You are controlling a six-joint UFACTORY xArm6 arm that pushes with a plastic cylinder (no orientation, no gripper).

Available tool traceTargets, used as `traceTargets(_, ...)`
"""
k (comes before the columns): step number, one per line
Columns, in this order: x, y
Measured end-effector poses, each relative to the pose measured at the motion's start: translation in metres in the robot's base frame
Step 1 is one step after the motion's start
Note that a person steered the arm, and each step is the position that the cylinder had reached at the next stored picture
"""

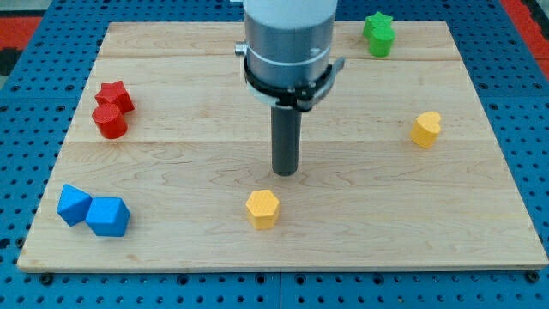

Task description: Push the yellow heart towards the center of the board

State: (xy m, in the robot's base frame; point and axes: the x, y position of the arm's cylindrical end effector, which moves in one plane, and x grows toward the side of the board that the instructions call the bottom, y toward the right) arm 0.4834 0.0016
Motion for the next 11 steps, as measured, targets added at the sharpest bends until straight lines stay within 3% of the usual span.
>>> traceTargets(2, 0.049, -0.05)
traceTargets(4, 0.055, -0.03)
traceTargets(6, -0.015, 0.095)
traceTargets(7, -0.02, 0.173)
traceTargets(9, -0.034, 0.27)
traceTargets(11, -0.051, 0.201)
